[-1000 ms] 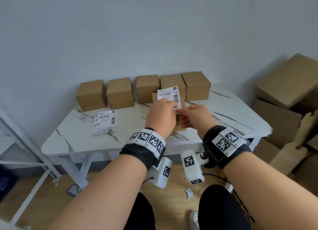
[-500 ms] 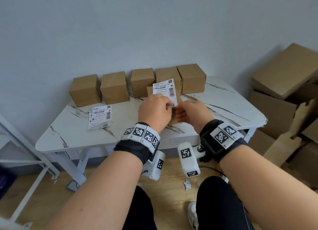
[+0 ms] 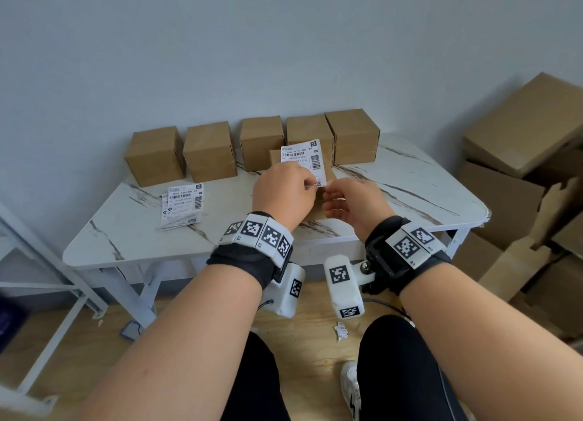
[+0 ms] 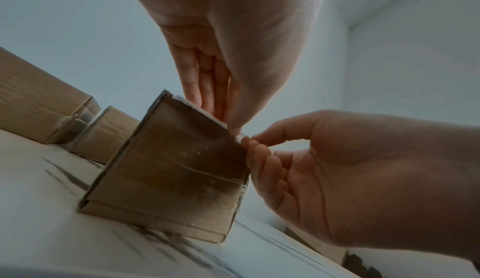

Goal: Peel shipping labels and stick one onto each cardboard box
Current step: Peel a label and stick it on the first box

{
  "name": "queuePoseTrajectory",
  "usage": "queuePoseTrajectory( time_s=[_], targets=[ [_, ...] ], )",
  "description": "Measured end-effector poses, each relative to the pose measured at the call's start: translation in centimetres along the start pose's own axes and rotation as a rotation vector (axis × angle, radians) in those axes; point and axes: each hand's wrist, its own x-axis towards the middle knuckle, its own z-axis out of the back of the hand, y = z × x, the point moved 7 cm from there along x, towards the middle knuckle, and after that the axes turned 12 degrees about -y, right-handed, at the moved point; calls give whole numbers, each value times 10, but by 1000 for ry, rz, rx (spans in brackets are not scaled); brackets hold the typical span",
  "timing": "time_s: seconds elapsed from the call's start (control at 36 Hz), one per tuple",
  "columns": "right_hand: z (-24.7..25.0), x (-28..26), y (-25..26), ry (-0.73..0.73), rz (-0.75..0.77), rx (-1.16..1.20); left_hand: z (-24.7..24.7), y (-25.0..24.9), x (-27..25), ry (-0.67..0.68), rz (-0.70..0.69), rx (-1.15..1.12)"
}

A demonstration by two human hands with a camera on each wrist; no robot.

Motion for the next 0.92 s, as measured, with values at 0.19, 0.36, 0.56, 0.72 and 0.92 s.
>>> queuePoseTrajectory(
  time_s=[0.19, 0.36, 0.56, 0.72, 0.92],
  targets=[
    [2, 0, -2, -1, 1, 0, -1, -1, 0, -9, -2, 13],
    [1, -1, 0, 3, -10, -7, 0, 0, 0, -15, 2, 15],
    [0, 0, 2, -6, -21, -30, 2, -2, 1, -11, -8, 32],
    [0, 1, 3, -3, -7, -33, 3, -3, 1, -17, -11, 28],
    [0, 4, 2, -1, 35, -28, 3, -3, 1, -5, 1, 32]
  ],
)
